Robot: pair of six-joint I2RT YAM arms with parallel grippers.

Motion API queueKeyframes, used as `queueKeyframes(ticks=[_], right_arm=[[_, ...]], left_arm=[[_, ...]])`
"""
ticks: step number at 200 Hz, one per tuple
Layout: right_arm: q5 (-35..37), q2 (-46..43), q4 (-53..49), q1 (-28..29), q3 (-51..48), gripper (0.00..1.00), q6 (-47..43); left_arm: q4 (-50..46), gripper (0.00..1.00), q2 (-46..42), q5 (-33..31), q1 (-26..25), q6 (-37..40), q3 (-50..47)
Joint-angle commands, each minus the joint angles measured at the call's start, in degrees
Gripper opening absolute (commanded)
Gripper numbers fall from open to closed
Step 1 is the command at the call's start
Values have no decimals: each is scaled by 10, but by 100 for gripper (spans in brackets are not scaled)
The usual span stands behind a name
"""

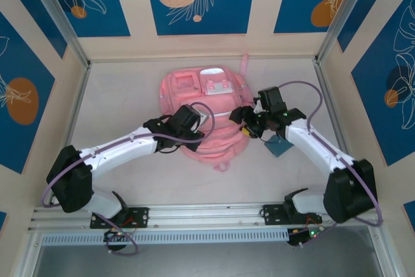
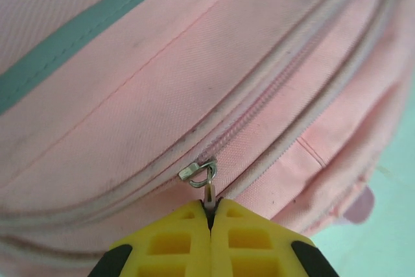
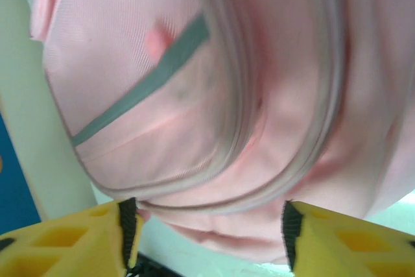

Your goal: Pack books, pencil case, and school supplies into a backpack

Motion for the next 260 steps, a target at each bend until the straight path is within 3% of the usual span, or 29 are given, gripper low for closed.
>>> queueKeyframes(ticks=[1,57,80,121,141,160,175,211,260], right_arm=[[8,-64,-12,11,-38,68,71],[7,-77,26,34,-83,65,182],[-24,-49,85,37,-79,57,167],[-33,16,83,40,-40,50,145],[-18,31,65,39,-36,43,150],[0,27,59,32,-40,27,147],[16,23,41,24,-34,21,133],[27,18,16,15,-16,18,108],[31,26,7,14,1,18,90]], left_arm=[[46,0,-8,82,-36,-4,16],[47,0,23,94,-61,-23,38],[42,0,27,87,-65,-24,41],[21,0,24,65,-65,-25,44],[1,0,19,38,-64,-35,47],[-58,0,24,3,-64,-47,65],[-101,0,24,-30,-63,-50,65],[-152,0,-4,-77,-44,-36,33],[-150,0,-51,-79,12,-27,-5]])
